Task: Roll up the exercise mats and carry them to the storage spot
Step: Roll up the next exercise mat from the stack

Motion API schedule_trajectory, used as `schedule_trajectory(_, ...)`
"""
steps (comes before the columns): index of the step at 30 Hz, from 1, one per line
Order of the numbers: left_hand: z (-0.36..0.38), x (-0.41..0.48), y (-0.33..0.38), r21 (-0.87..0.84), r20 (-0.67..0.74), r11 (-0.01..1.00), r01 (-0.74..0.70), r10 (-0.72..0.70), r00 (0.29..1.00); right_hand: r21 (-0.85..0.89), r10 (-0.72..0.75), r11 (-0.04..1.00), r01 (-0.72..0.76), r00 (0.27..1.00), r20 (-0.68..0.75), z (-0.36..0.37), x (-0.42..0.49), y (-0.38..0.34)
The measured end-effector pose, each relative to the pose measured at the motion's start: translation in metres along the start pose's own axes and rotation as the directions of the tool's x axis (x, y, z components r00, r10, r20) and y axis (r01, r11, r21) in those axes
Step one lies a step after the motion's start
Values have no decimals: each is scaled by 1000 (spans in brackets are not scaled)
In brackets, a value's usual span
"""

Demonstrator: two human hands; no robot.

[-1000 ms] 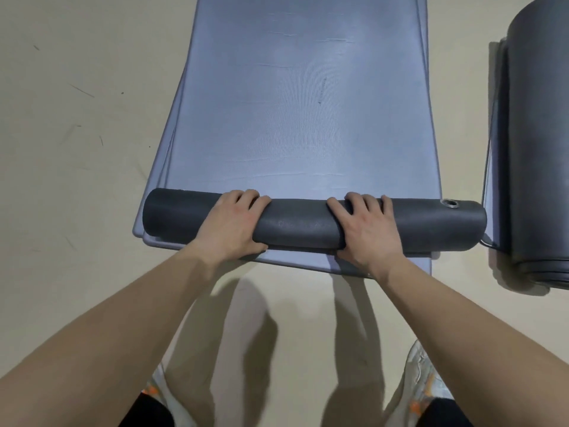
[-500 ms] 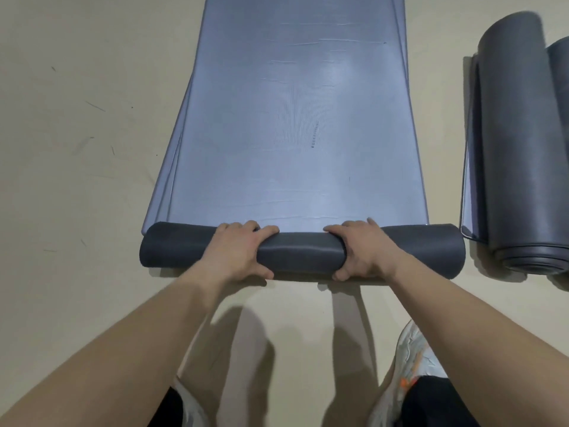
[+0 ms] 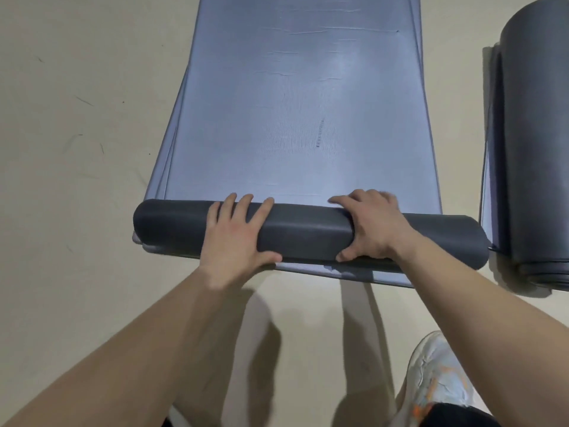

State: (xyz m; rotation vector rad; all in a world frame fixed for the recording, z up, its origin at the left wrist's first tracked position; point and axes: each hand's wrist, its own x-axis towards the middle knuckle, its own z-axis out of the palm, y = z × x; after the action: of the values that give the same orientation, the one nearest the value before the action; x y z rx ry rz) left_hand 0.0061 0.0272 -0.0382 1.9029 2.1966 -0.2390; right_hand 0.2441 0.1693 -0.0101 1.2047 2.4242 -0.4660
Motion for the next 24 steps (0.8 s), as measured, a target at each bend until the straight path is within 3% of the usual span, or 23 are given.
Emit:
schedule_trajectory(2,-7,23,-9,-81,53,997,-11,16,998,-125,-10,992,-25,964,-267,18,-19,-1)
schedule_trajectory(3,-12,33,-13,-105,97,994,-23,34,995,-177,-31,984,-29,945,-326,28,-28,-2)
schedule_trajectory(6,-20,48,-16,-56,142,997,-48,56,988,-247,-29,968,-39,964,-264,41,-24,0)
schedule_trajectory(12,4,33,-18,114,28,991,-74,71,997,-205,-36,979,7,990,-138,9,27,10)
schedule_trajectory(15,2,65,-26,15,48,998,-67,66,997,-240,-35,971,6,992,-118,1,42,16)
schedule_trajectory(17,-7,82,-30,-34,97,997,-71,74,993,-310,-72,951,14,982,-177,6,44,13)
schedule_trajectory(20,-15,90,-33,-24,143,995,-97,100,985,-275,-106,961,32,960,-260,18,42,3)
schedule_trajectory(24,-31,80,-28,-54,260,996,-71,82,962,-266,-82,963,50,990,-111,-1,38,-5)
